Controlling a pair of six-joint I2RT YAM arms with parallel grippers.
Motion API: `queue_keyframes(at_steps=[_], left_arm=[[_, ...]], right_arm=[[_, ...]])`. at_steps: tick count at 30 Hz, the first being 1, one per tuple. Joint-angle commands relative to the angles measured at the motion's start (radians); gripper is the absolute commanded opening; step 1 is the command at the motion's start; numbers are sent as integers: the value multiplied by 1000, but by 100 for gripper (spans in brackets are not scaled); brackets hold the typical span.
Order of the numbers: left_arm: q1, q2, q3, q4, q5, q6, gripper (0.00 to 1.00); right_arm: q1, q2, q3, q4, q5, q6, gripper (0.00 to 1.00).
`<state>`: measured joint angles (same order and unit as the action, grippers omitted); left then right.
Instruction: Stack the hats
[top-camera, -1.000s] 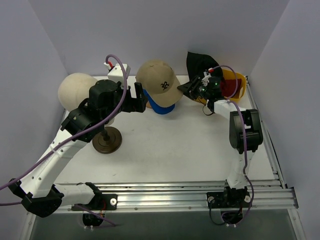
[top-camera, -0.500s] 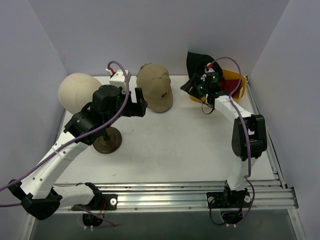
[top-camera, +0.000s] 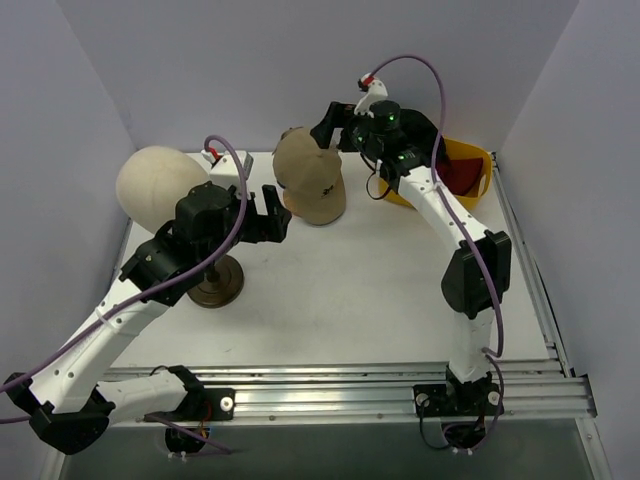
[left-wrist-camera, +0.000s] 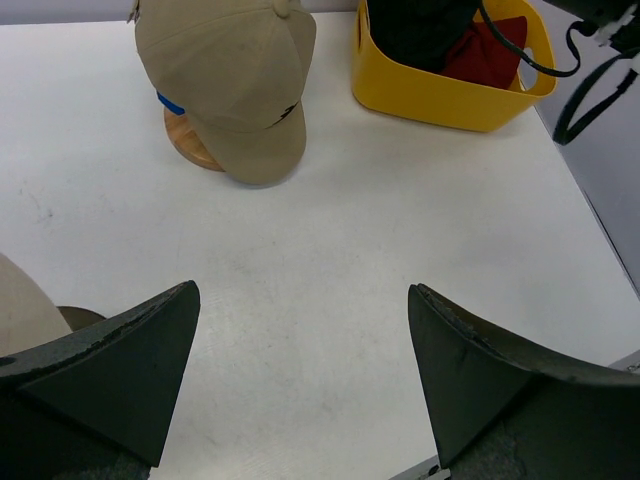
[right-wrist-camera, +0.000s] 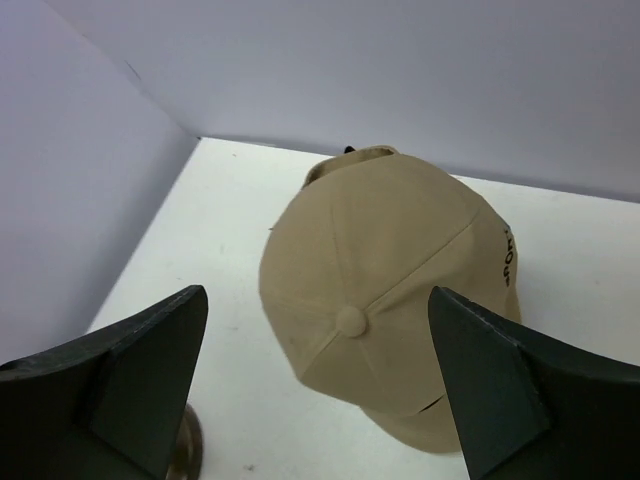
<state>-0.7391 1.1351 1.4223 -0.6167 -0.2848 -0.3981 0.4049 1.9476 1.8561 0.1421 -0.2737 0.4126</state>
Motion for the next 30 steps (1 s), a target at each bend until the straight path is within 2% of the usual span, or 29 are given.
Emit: queue_keyframes(at_steps=[1,3,7,13,16,21,25,30], left_arm=[[-14,-58,-49,78,-20,-25,94],[-22,-77,-81,100,-22,-31,94],[-29,-118,-154,132,-39,-45,94],[-29,-124,-151,137,-60,-39,94],[-29,-127,-135,127,-66,-38,94],[-29,-120,-126,117,-68,-41,94],[-29,-112,-126,120,-73,-42,94],[-29,-98,-134,140,-65,-45,94]], right_arm=[[11,86,70,-67,44,-128,88],[34,111,95,-88,57,-170,93],[63,151,121,-127,91,-271,95],[57,228,209,-262,12,-481,92],[37,215,193,-286,-33,-604,91],[-34,188,176,-269,-110,-681,88],[-78,183,186,-268,-110,-735,88],[-77,172,193,-285,-165,-753,89]])
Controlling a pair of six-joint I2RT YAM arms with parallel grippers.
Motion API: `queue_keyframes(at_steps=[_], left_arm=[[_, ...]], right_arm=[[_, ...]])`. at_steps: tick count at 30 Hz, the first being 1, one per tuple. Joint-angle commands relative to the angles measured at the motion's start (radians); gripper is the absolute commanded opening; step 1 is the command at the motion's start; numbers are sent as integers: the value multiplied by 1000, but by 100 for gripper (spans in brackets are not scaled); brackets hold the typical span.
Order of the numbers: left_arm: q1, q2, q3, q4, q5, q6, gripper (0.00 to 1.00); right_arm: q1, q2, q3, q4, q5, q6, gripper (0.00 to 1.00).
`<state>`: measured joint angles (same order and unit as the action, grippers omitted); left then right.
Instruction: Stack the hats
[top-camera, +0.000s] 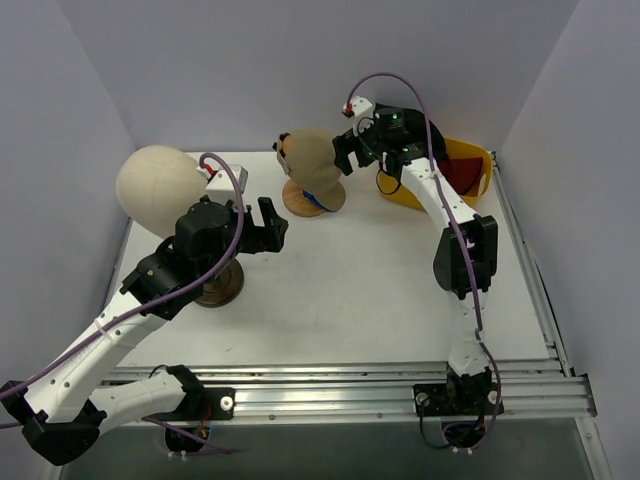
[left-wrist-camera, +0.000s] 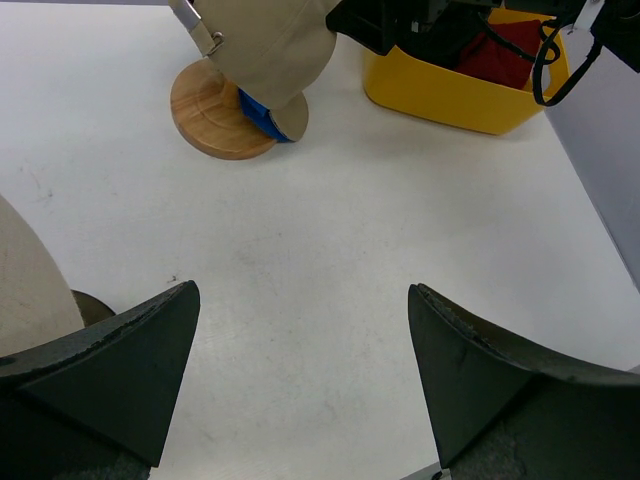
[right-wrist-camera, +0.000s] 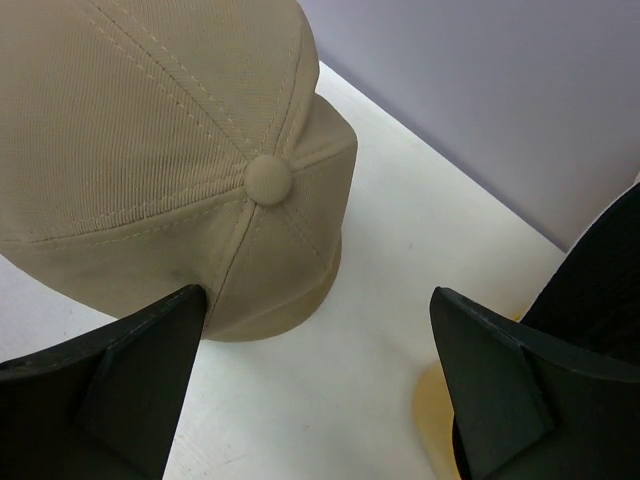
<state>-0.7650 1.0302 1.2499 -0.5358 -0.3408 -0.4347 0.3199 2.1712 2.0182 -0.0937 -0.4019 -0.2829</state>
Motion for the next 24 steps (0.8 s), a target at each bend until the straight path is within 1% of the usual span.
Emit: queue_keyframes(at_steps=[1,4,7,9,10,11,14,16,20,24], left_arm=[[-3,8,36,63,-6,-10,94],[-3,10,20,76,-4,-10,94],[-3,1,0,88,-21,-9,94],[-3,-13,-18,100,-36,-4,94],[-3,-19,-24,106,-41,-4,94],[-3,-28,-33,109,-41,-4,94],[-3,-41,-41,123,-44,-4,94],[-3,-44,-40,125,-41,1,94],[-3,-41,-37,117,-41,4,94],[-3,-39,-41,122,-41,4,94]], right_arm=[[8,-59,24,-37,-51,-47,90],[15,-92,-2,-11,-73,-24,90],[21,-125,-42,63,-80,43,89],[40,-132,-39,128,-22,141,89],[48,-128,-30,141,44,178,88],[62,-123,-18,150,69,244,86],[84,-103,8,199,153,336,84],[93,-64,54,200,178,393,82],[93,30,152,140,193,432,81],[93,85,166,121,146,449,80]])
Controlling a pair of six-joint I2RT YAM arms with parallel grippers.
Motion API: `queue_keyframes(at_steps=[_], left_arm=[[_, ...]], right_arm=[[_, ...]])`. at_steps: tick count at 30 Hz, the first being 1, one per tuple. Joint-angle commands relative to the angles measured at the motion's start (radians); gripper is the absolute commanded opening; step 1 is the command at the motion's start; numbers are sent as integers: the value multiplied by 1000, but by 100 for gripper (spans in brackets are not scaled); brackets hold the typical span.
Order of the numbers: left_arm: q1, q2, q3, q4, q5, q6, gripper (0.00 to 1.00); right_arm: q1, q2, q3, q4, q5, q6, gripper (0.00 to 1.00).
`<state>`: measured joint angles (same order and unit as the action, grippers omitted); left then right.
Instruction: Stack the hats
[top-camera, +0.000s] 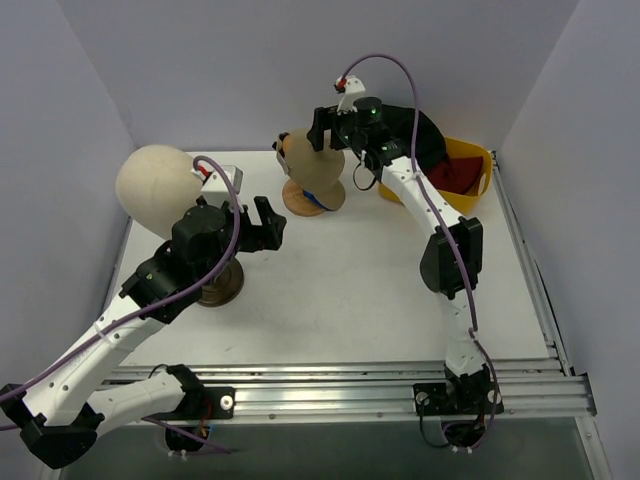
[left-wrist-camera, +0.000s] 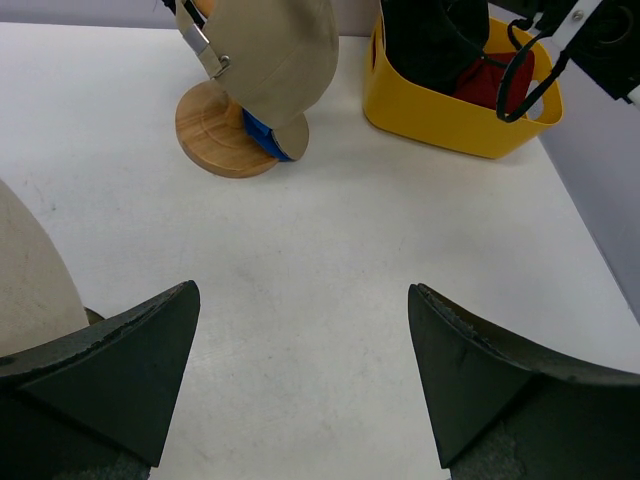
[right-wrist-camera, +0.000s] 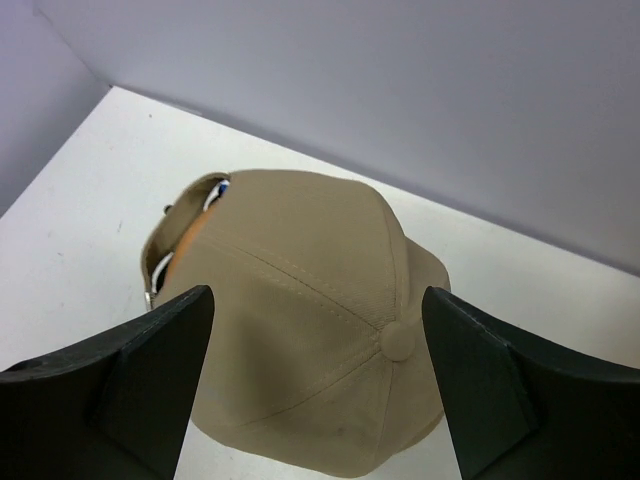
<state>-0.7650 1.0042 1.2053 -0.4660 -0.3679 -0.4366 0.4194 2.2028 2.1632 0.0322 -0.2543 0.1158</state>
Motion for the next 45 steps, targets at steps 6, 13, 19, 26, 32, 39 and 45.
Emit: queue_keyframes(at_steps=[6,13,19,26,32,39,45], left_arm=[[-3,10,17,53,-3,2,94],[-3,42,34,61,12,1,94],[-5,85,71,58,40,-1,94],[-8,117,125,32,44,9,94],[-13,131,143,27,38,12,94],[-17,145,146,27,34,16,94],[-17,157,163,23,29,24,94]], right_arm=[[7,74,27,-2,-33,42,80],[15,104,78,-26,-77,44,80],[18,115,99,-22,-66,68,80],[19,147,124,-8,-74,123,80],[39,169,118,6,-54,113,80],[52,181,95,51,-23,99,86],[47,154,61,80,15,117,88]])
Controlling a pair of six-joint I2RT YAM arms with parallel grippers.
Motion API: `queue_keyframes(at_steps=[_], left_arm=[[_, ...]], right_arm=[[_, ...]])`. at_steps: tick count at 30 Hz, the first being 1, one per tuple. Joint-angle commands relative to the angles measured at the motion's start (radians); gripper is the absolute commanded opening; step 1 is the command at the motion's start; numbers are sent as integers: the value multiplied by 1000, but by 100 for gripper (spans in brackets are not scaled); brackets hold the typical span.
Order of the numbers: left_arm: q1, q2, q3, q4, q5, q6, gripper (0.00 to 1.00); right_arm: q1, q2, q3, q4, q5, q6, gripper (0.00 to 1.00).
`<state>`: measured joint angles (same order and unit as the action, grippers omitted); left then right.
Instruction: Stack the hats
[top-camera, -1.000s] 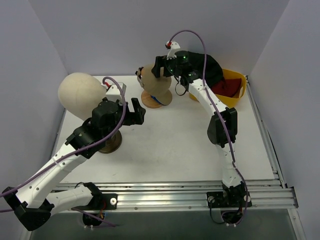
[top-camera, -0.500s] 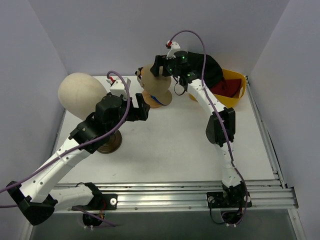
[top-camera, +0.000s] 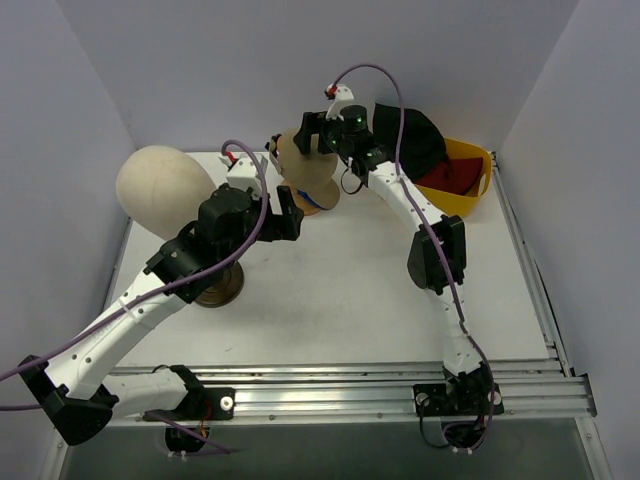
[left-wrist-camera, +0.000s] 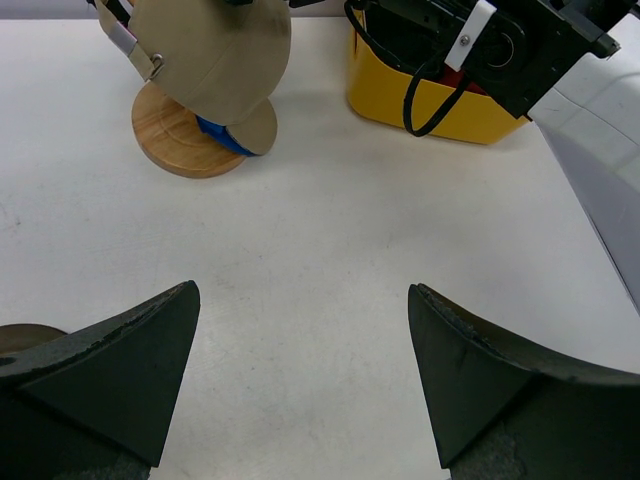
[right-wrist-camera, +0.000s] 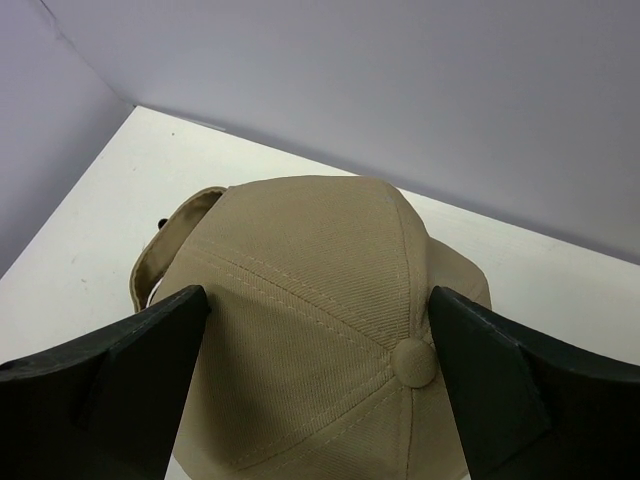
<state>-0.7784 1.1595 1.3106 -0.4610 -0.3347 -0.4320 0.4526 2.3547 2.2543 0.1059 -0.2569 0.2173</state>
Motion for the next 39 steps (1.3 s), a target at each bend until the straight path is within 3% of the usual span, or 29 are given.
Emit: queue_keyframes(at_steps=[1,18,29,34,39], left_arm=[[-4,8,64,13,-4,24,94],[-45,155,285,-96,42,107,94],[-81,68,41,-5,45,84,94],[-125,51,-102,90,43,82,94],[-290,39,-116,91,-127,151,94]], right_arm=[[11,-5,-41,8,22,19,88],[-218,-382,-325,129,-51,114,91],[-370,-445,-374,-54,151,117,90],[-416,-408,-386,-58,120,116,89],[-437,-358,-384,-25,44,-2,89]])
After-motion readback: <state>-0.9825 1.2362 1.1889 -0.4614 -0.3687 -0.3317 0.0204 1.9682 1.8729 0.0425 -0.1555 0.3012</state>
